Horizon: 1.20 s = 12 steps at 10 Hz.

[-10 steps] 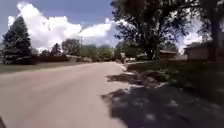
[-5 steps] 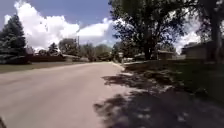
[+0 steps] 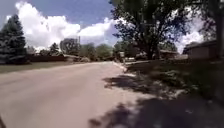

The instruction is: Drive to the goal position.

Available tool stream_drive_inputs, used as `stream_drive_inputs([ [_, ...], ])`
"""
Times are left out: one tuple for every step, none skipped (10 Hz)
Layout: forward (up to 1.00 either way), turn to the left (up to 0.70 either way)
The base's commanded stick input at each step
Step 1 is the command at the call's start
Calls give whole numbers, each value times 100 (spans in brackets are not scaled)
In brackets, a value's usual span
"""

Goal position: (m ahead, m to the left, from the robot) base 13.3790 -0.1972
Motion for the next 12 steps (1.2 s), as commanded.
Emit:
stream_drive_inputs([
  [70, 0],
  [70, 0],
  [70, 0],
  [70, 0],
  [70, 0],
  [70, 0],
  [70, 0],
  [70, 0],
  [70, 0],
  [70, 0],
  [70, 0],
  [70, 0],
])
